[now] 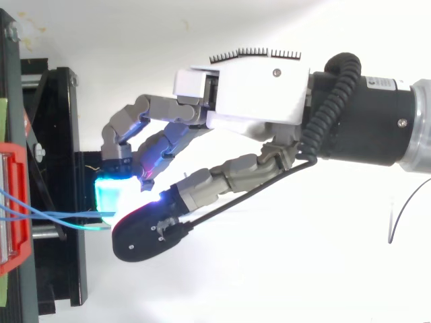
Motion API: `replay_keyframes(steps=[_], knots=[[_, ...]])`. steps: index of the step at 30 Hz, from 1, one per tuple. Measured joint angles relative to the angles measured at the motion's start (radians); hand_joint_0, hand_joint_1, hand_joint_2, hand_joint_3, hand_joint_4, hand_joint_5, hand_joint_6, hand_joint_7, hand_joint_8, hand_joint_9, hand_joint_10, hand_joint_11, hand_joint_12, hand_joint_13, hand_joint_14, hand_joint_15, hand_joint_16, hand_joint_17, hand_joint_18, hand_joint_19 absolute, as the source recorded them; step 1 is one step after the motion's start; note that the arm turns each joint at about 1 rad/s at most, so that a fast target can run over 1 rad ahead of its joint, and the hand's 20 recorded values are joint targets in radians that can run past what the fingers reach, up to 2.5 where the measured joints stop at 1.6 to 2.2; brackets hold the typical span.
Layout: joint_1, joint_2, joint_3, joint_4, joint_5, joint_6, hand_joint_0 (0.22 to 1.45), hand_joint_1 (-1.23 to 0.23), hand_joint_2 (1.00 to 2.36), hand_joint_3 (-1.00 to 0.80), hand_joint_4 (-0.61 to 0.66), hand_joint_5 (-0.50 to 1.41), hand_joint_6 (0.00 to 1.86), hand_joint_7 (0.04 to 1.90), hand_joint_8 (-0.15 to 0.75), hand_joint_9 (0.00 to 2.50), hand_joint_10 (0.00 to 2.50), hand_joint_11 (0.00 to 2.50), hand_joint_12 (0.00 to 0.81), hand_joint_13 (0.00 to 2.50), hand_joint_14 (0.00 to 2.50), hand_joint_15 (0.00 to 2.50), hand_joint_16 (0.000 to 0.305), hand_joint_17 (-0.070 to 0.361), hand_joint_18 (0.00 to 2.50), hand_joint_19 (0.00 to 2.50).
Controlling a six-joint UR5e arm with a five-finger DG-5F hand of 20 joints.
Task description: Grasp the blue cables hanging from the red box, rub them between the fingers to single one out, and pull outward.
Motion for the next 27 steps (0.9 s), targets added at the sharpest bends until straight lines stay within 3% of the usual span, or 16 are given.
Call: replay_keyframes(steps=[5, 9, 14, 24, 27], knots=[[0.000, 0.000, 0.000, -0.001, 0.000, 0.001, 0.61, -0.68, 1.02, -0.23, 0.12, -0.11, 0.73, 1.08, 0.293, 0.91, 0.01, 0.37, 0.379, 0.62, 0.01, 0.30, 0.042, 0.094, 0.55, 0.30], [0.000, 0.000, 0.000, -0.002, 0.001, 0.001, 0.62, -0.81, 1.02, -0.14, 0.15, -0.16, 0.81, 0.97, 0.312, 0.90, 0.01, 0.42, 0.397, 0.62, 0.01, 0.30, 0.045, 0.102, 0.57, 0.27], [0.000, 0.000, 0.000, -0.002, 0.001, 0.003, 0.65, -0.85, 1.02, -0.14, 0.12, -0.17, 0.83, 0.97, 0.312, 0.89, 0.01, 0.47, 0.392, 0.61, 0.01, 0.30, 0.044, 0.100, 0.57, 0.26], [0.000, 0.000, 0.000, 0.000, 0.001, 0.003, 0.59, -0.74, 1.02, -0.20, 0.10, -0.13, 0.79, 1.02, 0.287, 0.91, 0.01, 0.31, 0.391, 0.64, 0.01, 0.29, 0.046, 0.103, 0.59, 0.29], [0.000, 0.000, 0.000, -0.001, 0.001, 0.002, 0.61, -0.76, 1.02, -0.23, 0.09, -0.14, 0.77, 1.02, 0.276, 0.89, 0.01, 0.37, 0.378, 0.63, 0.01, 0.30, 0.042, 0.095, 0.57, 0.29]])
